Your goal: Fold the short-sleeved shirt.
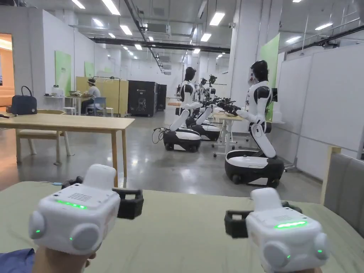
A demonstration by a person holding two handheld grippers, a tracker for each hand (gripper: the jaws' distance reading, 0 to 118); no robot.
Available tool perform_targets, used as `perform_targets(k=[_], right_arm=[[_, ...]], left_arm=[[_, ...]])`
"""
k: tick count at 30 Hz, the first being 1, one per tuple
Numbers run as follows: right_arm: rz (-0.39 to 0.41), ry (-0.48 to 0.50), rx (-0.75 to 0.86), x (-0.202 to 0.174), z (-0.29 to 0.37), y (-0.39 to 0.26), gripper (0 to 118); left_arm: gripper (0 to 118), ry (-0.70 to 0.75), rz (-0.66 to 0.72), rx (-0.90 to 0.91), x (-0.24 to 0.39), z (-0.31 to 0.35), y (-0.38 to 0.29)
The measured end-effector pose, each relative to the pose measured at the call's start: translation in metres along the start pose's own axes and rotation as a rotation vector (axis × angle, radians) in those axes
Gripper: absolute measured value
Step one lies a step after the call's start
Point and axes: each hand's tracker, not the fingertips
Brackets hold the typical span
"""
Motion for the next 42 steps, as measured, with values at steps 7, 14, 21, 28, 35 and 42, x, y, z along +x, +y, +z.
perform_targets(k=[7, 14, 21, 28, 35, 42], right_arm=[[0.05, -0.007, 0.097, -0.008, 0.006, -0.009, 118], [0.066, 0.0, 0.098, -0.012, 0.005, -0.003, 118], [0.089, 0.011, 0.078, -0.016, 0.002, -0.005, 118], [0.081, -0.003, 0.077, -0.014, 0.003, -0.005, 118], [0.102, -0.047, 0.148, -0.014, 0.014, -0.006, 1], [0.103, -0.002, 0.123, -0.02, 0.016, -0.006, 1]], left_arm=[[118, 0.052, -0.118, -0.005, 0.015, -0.004, -0.012], [118, 0.073, -0.074, 0.012, 0.004, -0.005, -0.012], [118, 0.076, -0.069, 0.016, -0.008, -0.005, -0.014], [118, 0.086, -0.067, 0.008, -0.01, -0.004, -0.015], [0, 0.033, -0.096, -0.045, -0.005, -0.003, -0.02], [0, 0.041, -0.057, -0.057, -0.013, 0.001, -0.029]])
